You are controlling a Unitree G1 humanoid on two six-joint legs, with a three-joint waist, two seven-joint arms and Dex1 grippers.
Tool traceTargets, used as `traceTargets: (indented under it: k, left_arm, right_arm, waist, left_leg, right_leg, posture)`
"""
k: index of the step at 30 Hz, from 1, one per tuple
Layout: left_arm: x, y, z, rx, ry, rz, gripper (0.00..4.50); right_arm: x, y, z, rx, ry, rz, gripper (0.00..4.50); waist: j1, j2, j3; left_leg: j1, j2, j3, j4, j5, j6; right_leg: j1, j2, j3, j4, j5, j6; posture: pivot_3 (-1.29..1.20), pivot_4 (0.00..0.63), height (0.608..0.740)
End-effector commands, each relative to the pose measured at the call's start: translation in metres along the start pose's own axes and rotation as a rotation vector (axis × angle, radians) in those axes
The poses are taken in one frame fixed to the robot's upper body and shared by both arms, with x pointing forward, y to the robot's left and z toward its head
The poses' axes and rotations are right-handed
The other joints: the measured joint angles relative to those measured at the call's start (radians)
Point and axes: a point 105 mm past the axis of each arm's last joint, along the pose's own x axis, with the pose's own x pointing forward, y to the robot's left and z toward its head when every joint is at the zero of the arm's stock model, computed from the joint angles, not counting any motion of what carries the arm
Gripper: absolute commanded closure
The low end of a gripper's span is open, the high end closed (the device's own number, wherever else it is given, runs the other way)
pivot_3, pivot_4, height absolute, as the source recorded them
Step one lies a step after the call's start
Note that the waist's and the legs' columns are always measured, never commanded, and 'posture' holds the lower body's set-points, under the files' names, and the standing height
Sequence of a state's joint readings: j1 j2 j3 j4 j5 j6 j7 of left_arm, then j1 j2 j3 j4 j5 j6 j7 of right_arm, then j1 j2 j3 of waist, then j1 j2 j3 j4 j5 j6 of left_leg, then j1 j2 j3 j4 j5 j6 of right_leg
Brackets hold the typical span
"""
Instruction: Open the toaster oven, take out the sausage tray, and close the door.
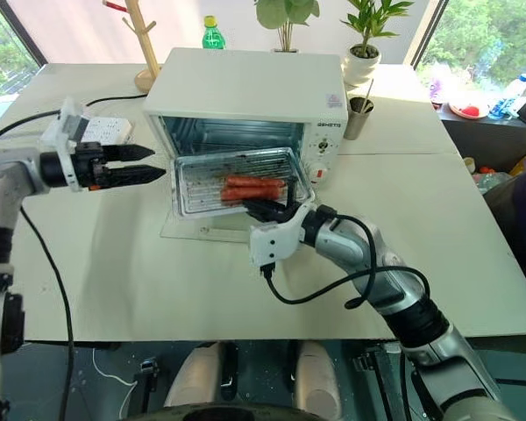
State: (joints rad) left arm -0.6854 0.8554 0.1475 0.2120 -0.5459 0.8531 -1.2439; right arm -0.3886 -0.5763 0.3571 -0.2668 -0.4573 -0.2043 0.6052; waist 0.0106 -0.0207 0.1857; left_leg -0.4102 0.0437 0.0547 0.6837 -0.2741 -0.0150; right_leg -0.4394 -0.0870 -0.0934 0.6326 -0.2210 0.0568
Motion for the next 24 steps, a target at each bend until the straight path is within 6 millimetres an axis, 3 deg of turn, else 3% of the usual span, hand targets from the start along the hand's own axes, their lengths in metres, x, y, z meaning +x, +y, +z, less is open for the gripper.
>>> traceTargets:
  k: [1, 7, 14, 24]
  left_arm:
    - [-0.015, -0.025, 0.012, -0.038, -0.05, -0.033, 0.0]
    - [-0.023, -0.054, -0.016, -0.193, -0.028, -0.052, 0.0]
    - [-0.021, -0.068, -0.042, -0.444, -0.085, -0.053, 0.0]
    - [0.013, -0.088, -0.065, -0.637, -0.11, -0.136, 0.0]
  right_arm:
    - [-0.014, -0.019, 0.004, -0.038, -0.02, -0.066, 4.43]
    - [-0.021, -0.014, 0.01, -0.11, -0.07, -0.018, 4.43]
    - [-0.025, -0.011, 0.015, -0.175, -0.124, 0.007, 4.43]
    - [-0.035, 0.0, 0.025, -0.192, -0.197, 0.052, 4.43]
  waist:
    - [-0.001, 0.0, 0.0]
    - [0.0, 0.0, 0.0]
    - [0.0, 0.0, 0.0]
    - [0.001, -0.001, -0.001]
  left_leg:
    - [0.0, 0.0, 0.0, 0.0, 0.0, 0.0]
    - [0.001, 0.001, -0.001, 0.0, 0.0, -0.001]
    - [0.003, 0.002, -0.002, 0.0, 0.001, -0.001]
    - [0.006, 0.001, -0.004, 0.0, 0.001, -0.002]
  right_leg:
    - [0.0, 0.0, 0.0, 0.0, 0.0, 0.0]
    - [0.001, 0.0, 0.0, 0.0, 0.0, 0.0]
    - [0.001, 0.0, 0.001, 0.001, 0.0, 0.0]
    - [0.005, 0.0, 0.001, 0.001, 0.0, 0.0]
  posture:
    - [0.0, 0.15, 0.717]
    - [0.0, 0.15, 0.717]
    - [0.0, 0.15, 0.717]
    - [0.0, 0.15, 0.717]
